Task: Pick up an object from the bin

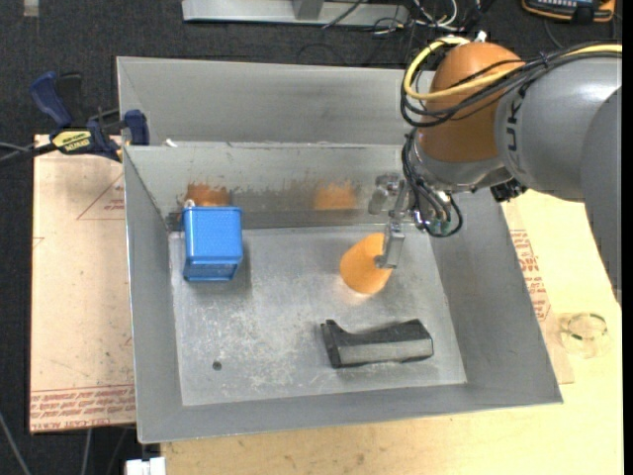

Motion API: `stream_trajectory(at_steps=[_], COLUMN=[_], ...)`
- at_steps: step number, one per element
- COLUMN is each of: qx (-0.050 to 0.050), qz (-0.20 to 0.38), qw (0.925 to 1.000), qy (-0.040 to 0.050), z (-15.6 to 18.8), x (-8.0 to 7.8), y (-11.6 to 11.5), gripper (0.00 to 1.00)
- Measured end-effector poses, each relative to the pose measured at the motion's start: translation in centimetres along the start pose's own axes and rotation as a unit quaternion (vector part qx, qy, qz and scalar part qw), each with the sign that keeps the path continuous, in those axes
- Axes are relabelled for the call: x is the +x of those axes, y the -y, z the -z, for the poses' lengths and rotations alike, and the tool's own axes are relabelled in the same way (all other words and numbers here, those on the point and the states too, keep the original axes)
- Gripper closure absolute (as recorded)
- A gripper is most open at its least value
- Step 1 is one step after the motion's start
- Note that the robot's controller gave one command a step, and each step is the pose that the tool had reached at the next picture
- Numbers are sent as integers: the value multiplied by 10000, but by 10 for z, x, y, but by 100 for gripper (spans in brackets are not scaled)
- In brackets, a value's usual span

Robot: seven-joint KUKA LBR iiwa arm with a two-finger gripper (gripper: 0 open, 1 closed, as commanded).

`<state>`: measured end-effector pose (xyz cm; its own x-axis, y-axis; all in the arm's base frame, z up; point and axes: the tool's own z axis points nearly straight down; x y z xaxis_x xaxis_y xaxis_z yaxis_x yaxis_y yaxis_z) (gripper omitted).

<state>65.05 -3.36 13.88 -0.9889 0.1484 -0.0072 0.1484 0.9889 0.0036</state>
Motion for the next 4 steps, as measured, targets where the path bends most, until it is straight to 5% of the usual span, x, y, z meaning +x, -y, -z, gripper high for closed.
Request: stream_trajectory(at_steps=[1,2,4], qx=[-30,-19,-17], qz=[386,387,392], qw=[9992,9992,9992], qy=[-24,19,22], z=[-43,-41,-41], x=[-8,-9,-9], y=[-2,-1,-1], gripper=[0,100,100])
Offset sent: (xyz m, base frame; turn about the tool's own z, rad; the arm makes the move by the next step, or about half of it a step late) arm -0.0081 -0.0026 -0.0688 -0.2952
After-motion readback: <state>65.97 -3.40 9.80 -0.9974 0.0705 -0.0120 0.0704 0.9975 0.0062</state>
